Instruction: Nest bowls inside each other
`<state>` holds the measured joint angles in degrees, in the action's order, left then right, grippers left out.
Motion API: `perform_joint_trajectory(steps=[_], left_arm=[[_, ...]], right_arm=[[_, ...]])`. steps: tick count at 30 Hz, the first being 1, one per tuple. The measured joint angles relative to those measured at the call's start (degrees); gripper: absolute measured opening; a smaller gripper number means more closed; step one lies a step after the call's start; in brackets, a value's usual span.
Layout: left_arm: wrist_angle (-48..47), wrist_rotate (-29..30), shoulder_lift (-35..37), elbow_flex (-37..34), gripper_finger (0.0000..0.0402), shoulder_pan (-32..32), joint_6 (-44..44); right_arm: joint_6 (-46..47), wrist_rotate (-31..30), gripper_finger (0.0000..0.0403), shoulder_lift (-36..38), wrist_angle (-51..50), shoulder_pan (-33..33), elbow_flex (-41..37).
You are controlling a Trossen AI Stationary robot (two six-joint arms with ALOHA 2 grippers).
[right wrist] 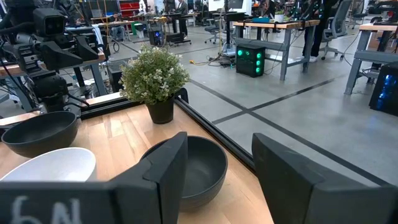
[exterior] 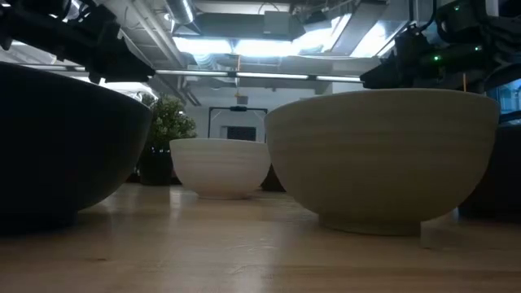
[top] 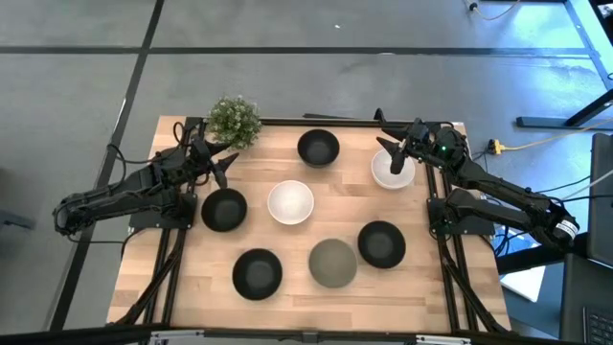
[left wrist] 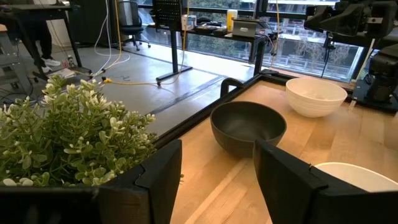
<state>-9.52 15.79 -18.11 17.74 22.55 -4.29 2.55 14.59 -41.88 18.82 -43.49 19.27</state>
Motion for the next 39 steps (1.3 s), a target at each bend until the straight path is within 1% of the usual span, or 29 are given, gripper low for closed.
perform_joint_trajectory(steps=[28, 33, 39], left_arm=[[0.02, 0.0, 0.01, -0.02, 0.0194, 0.0, 0.0], [0.02, 0.0, 0.01, -0.02, 0.0194, -0.01, 0.01], [0.02, 0.0, 0.02, 0.0, 0.0194, 0.0, 0.0]], right_arm=[[0.16, 0.02, 0.0181, -0.01, 0.26, 0.0, 0.0], [1.72, 0.02, 0.0181, 0.01, 0.28, 0.03, 0.0], [-1.32, -0.1, 0.0181, 0.01, 0.25, 0.0, 0.0]])
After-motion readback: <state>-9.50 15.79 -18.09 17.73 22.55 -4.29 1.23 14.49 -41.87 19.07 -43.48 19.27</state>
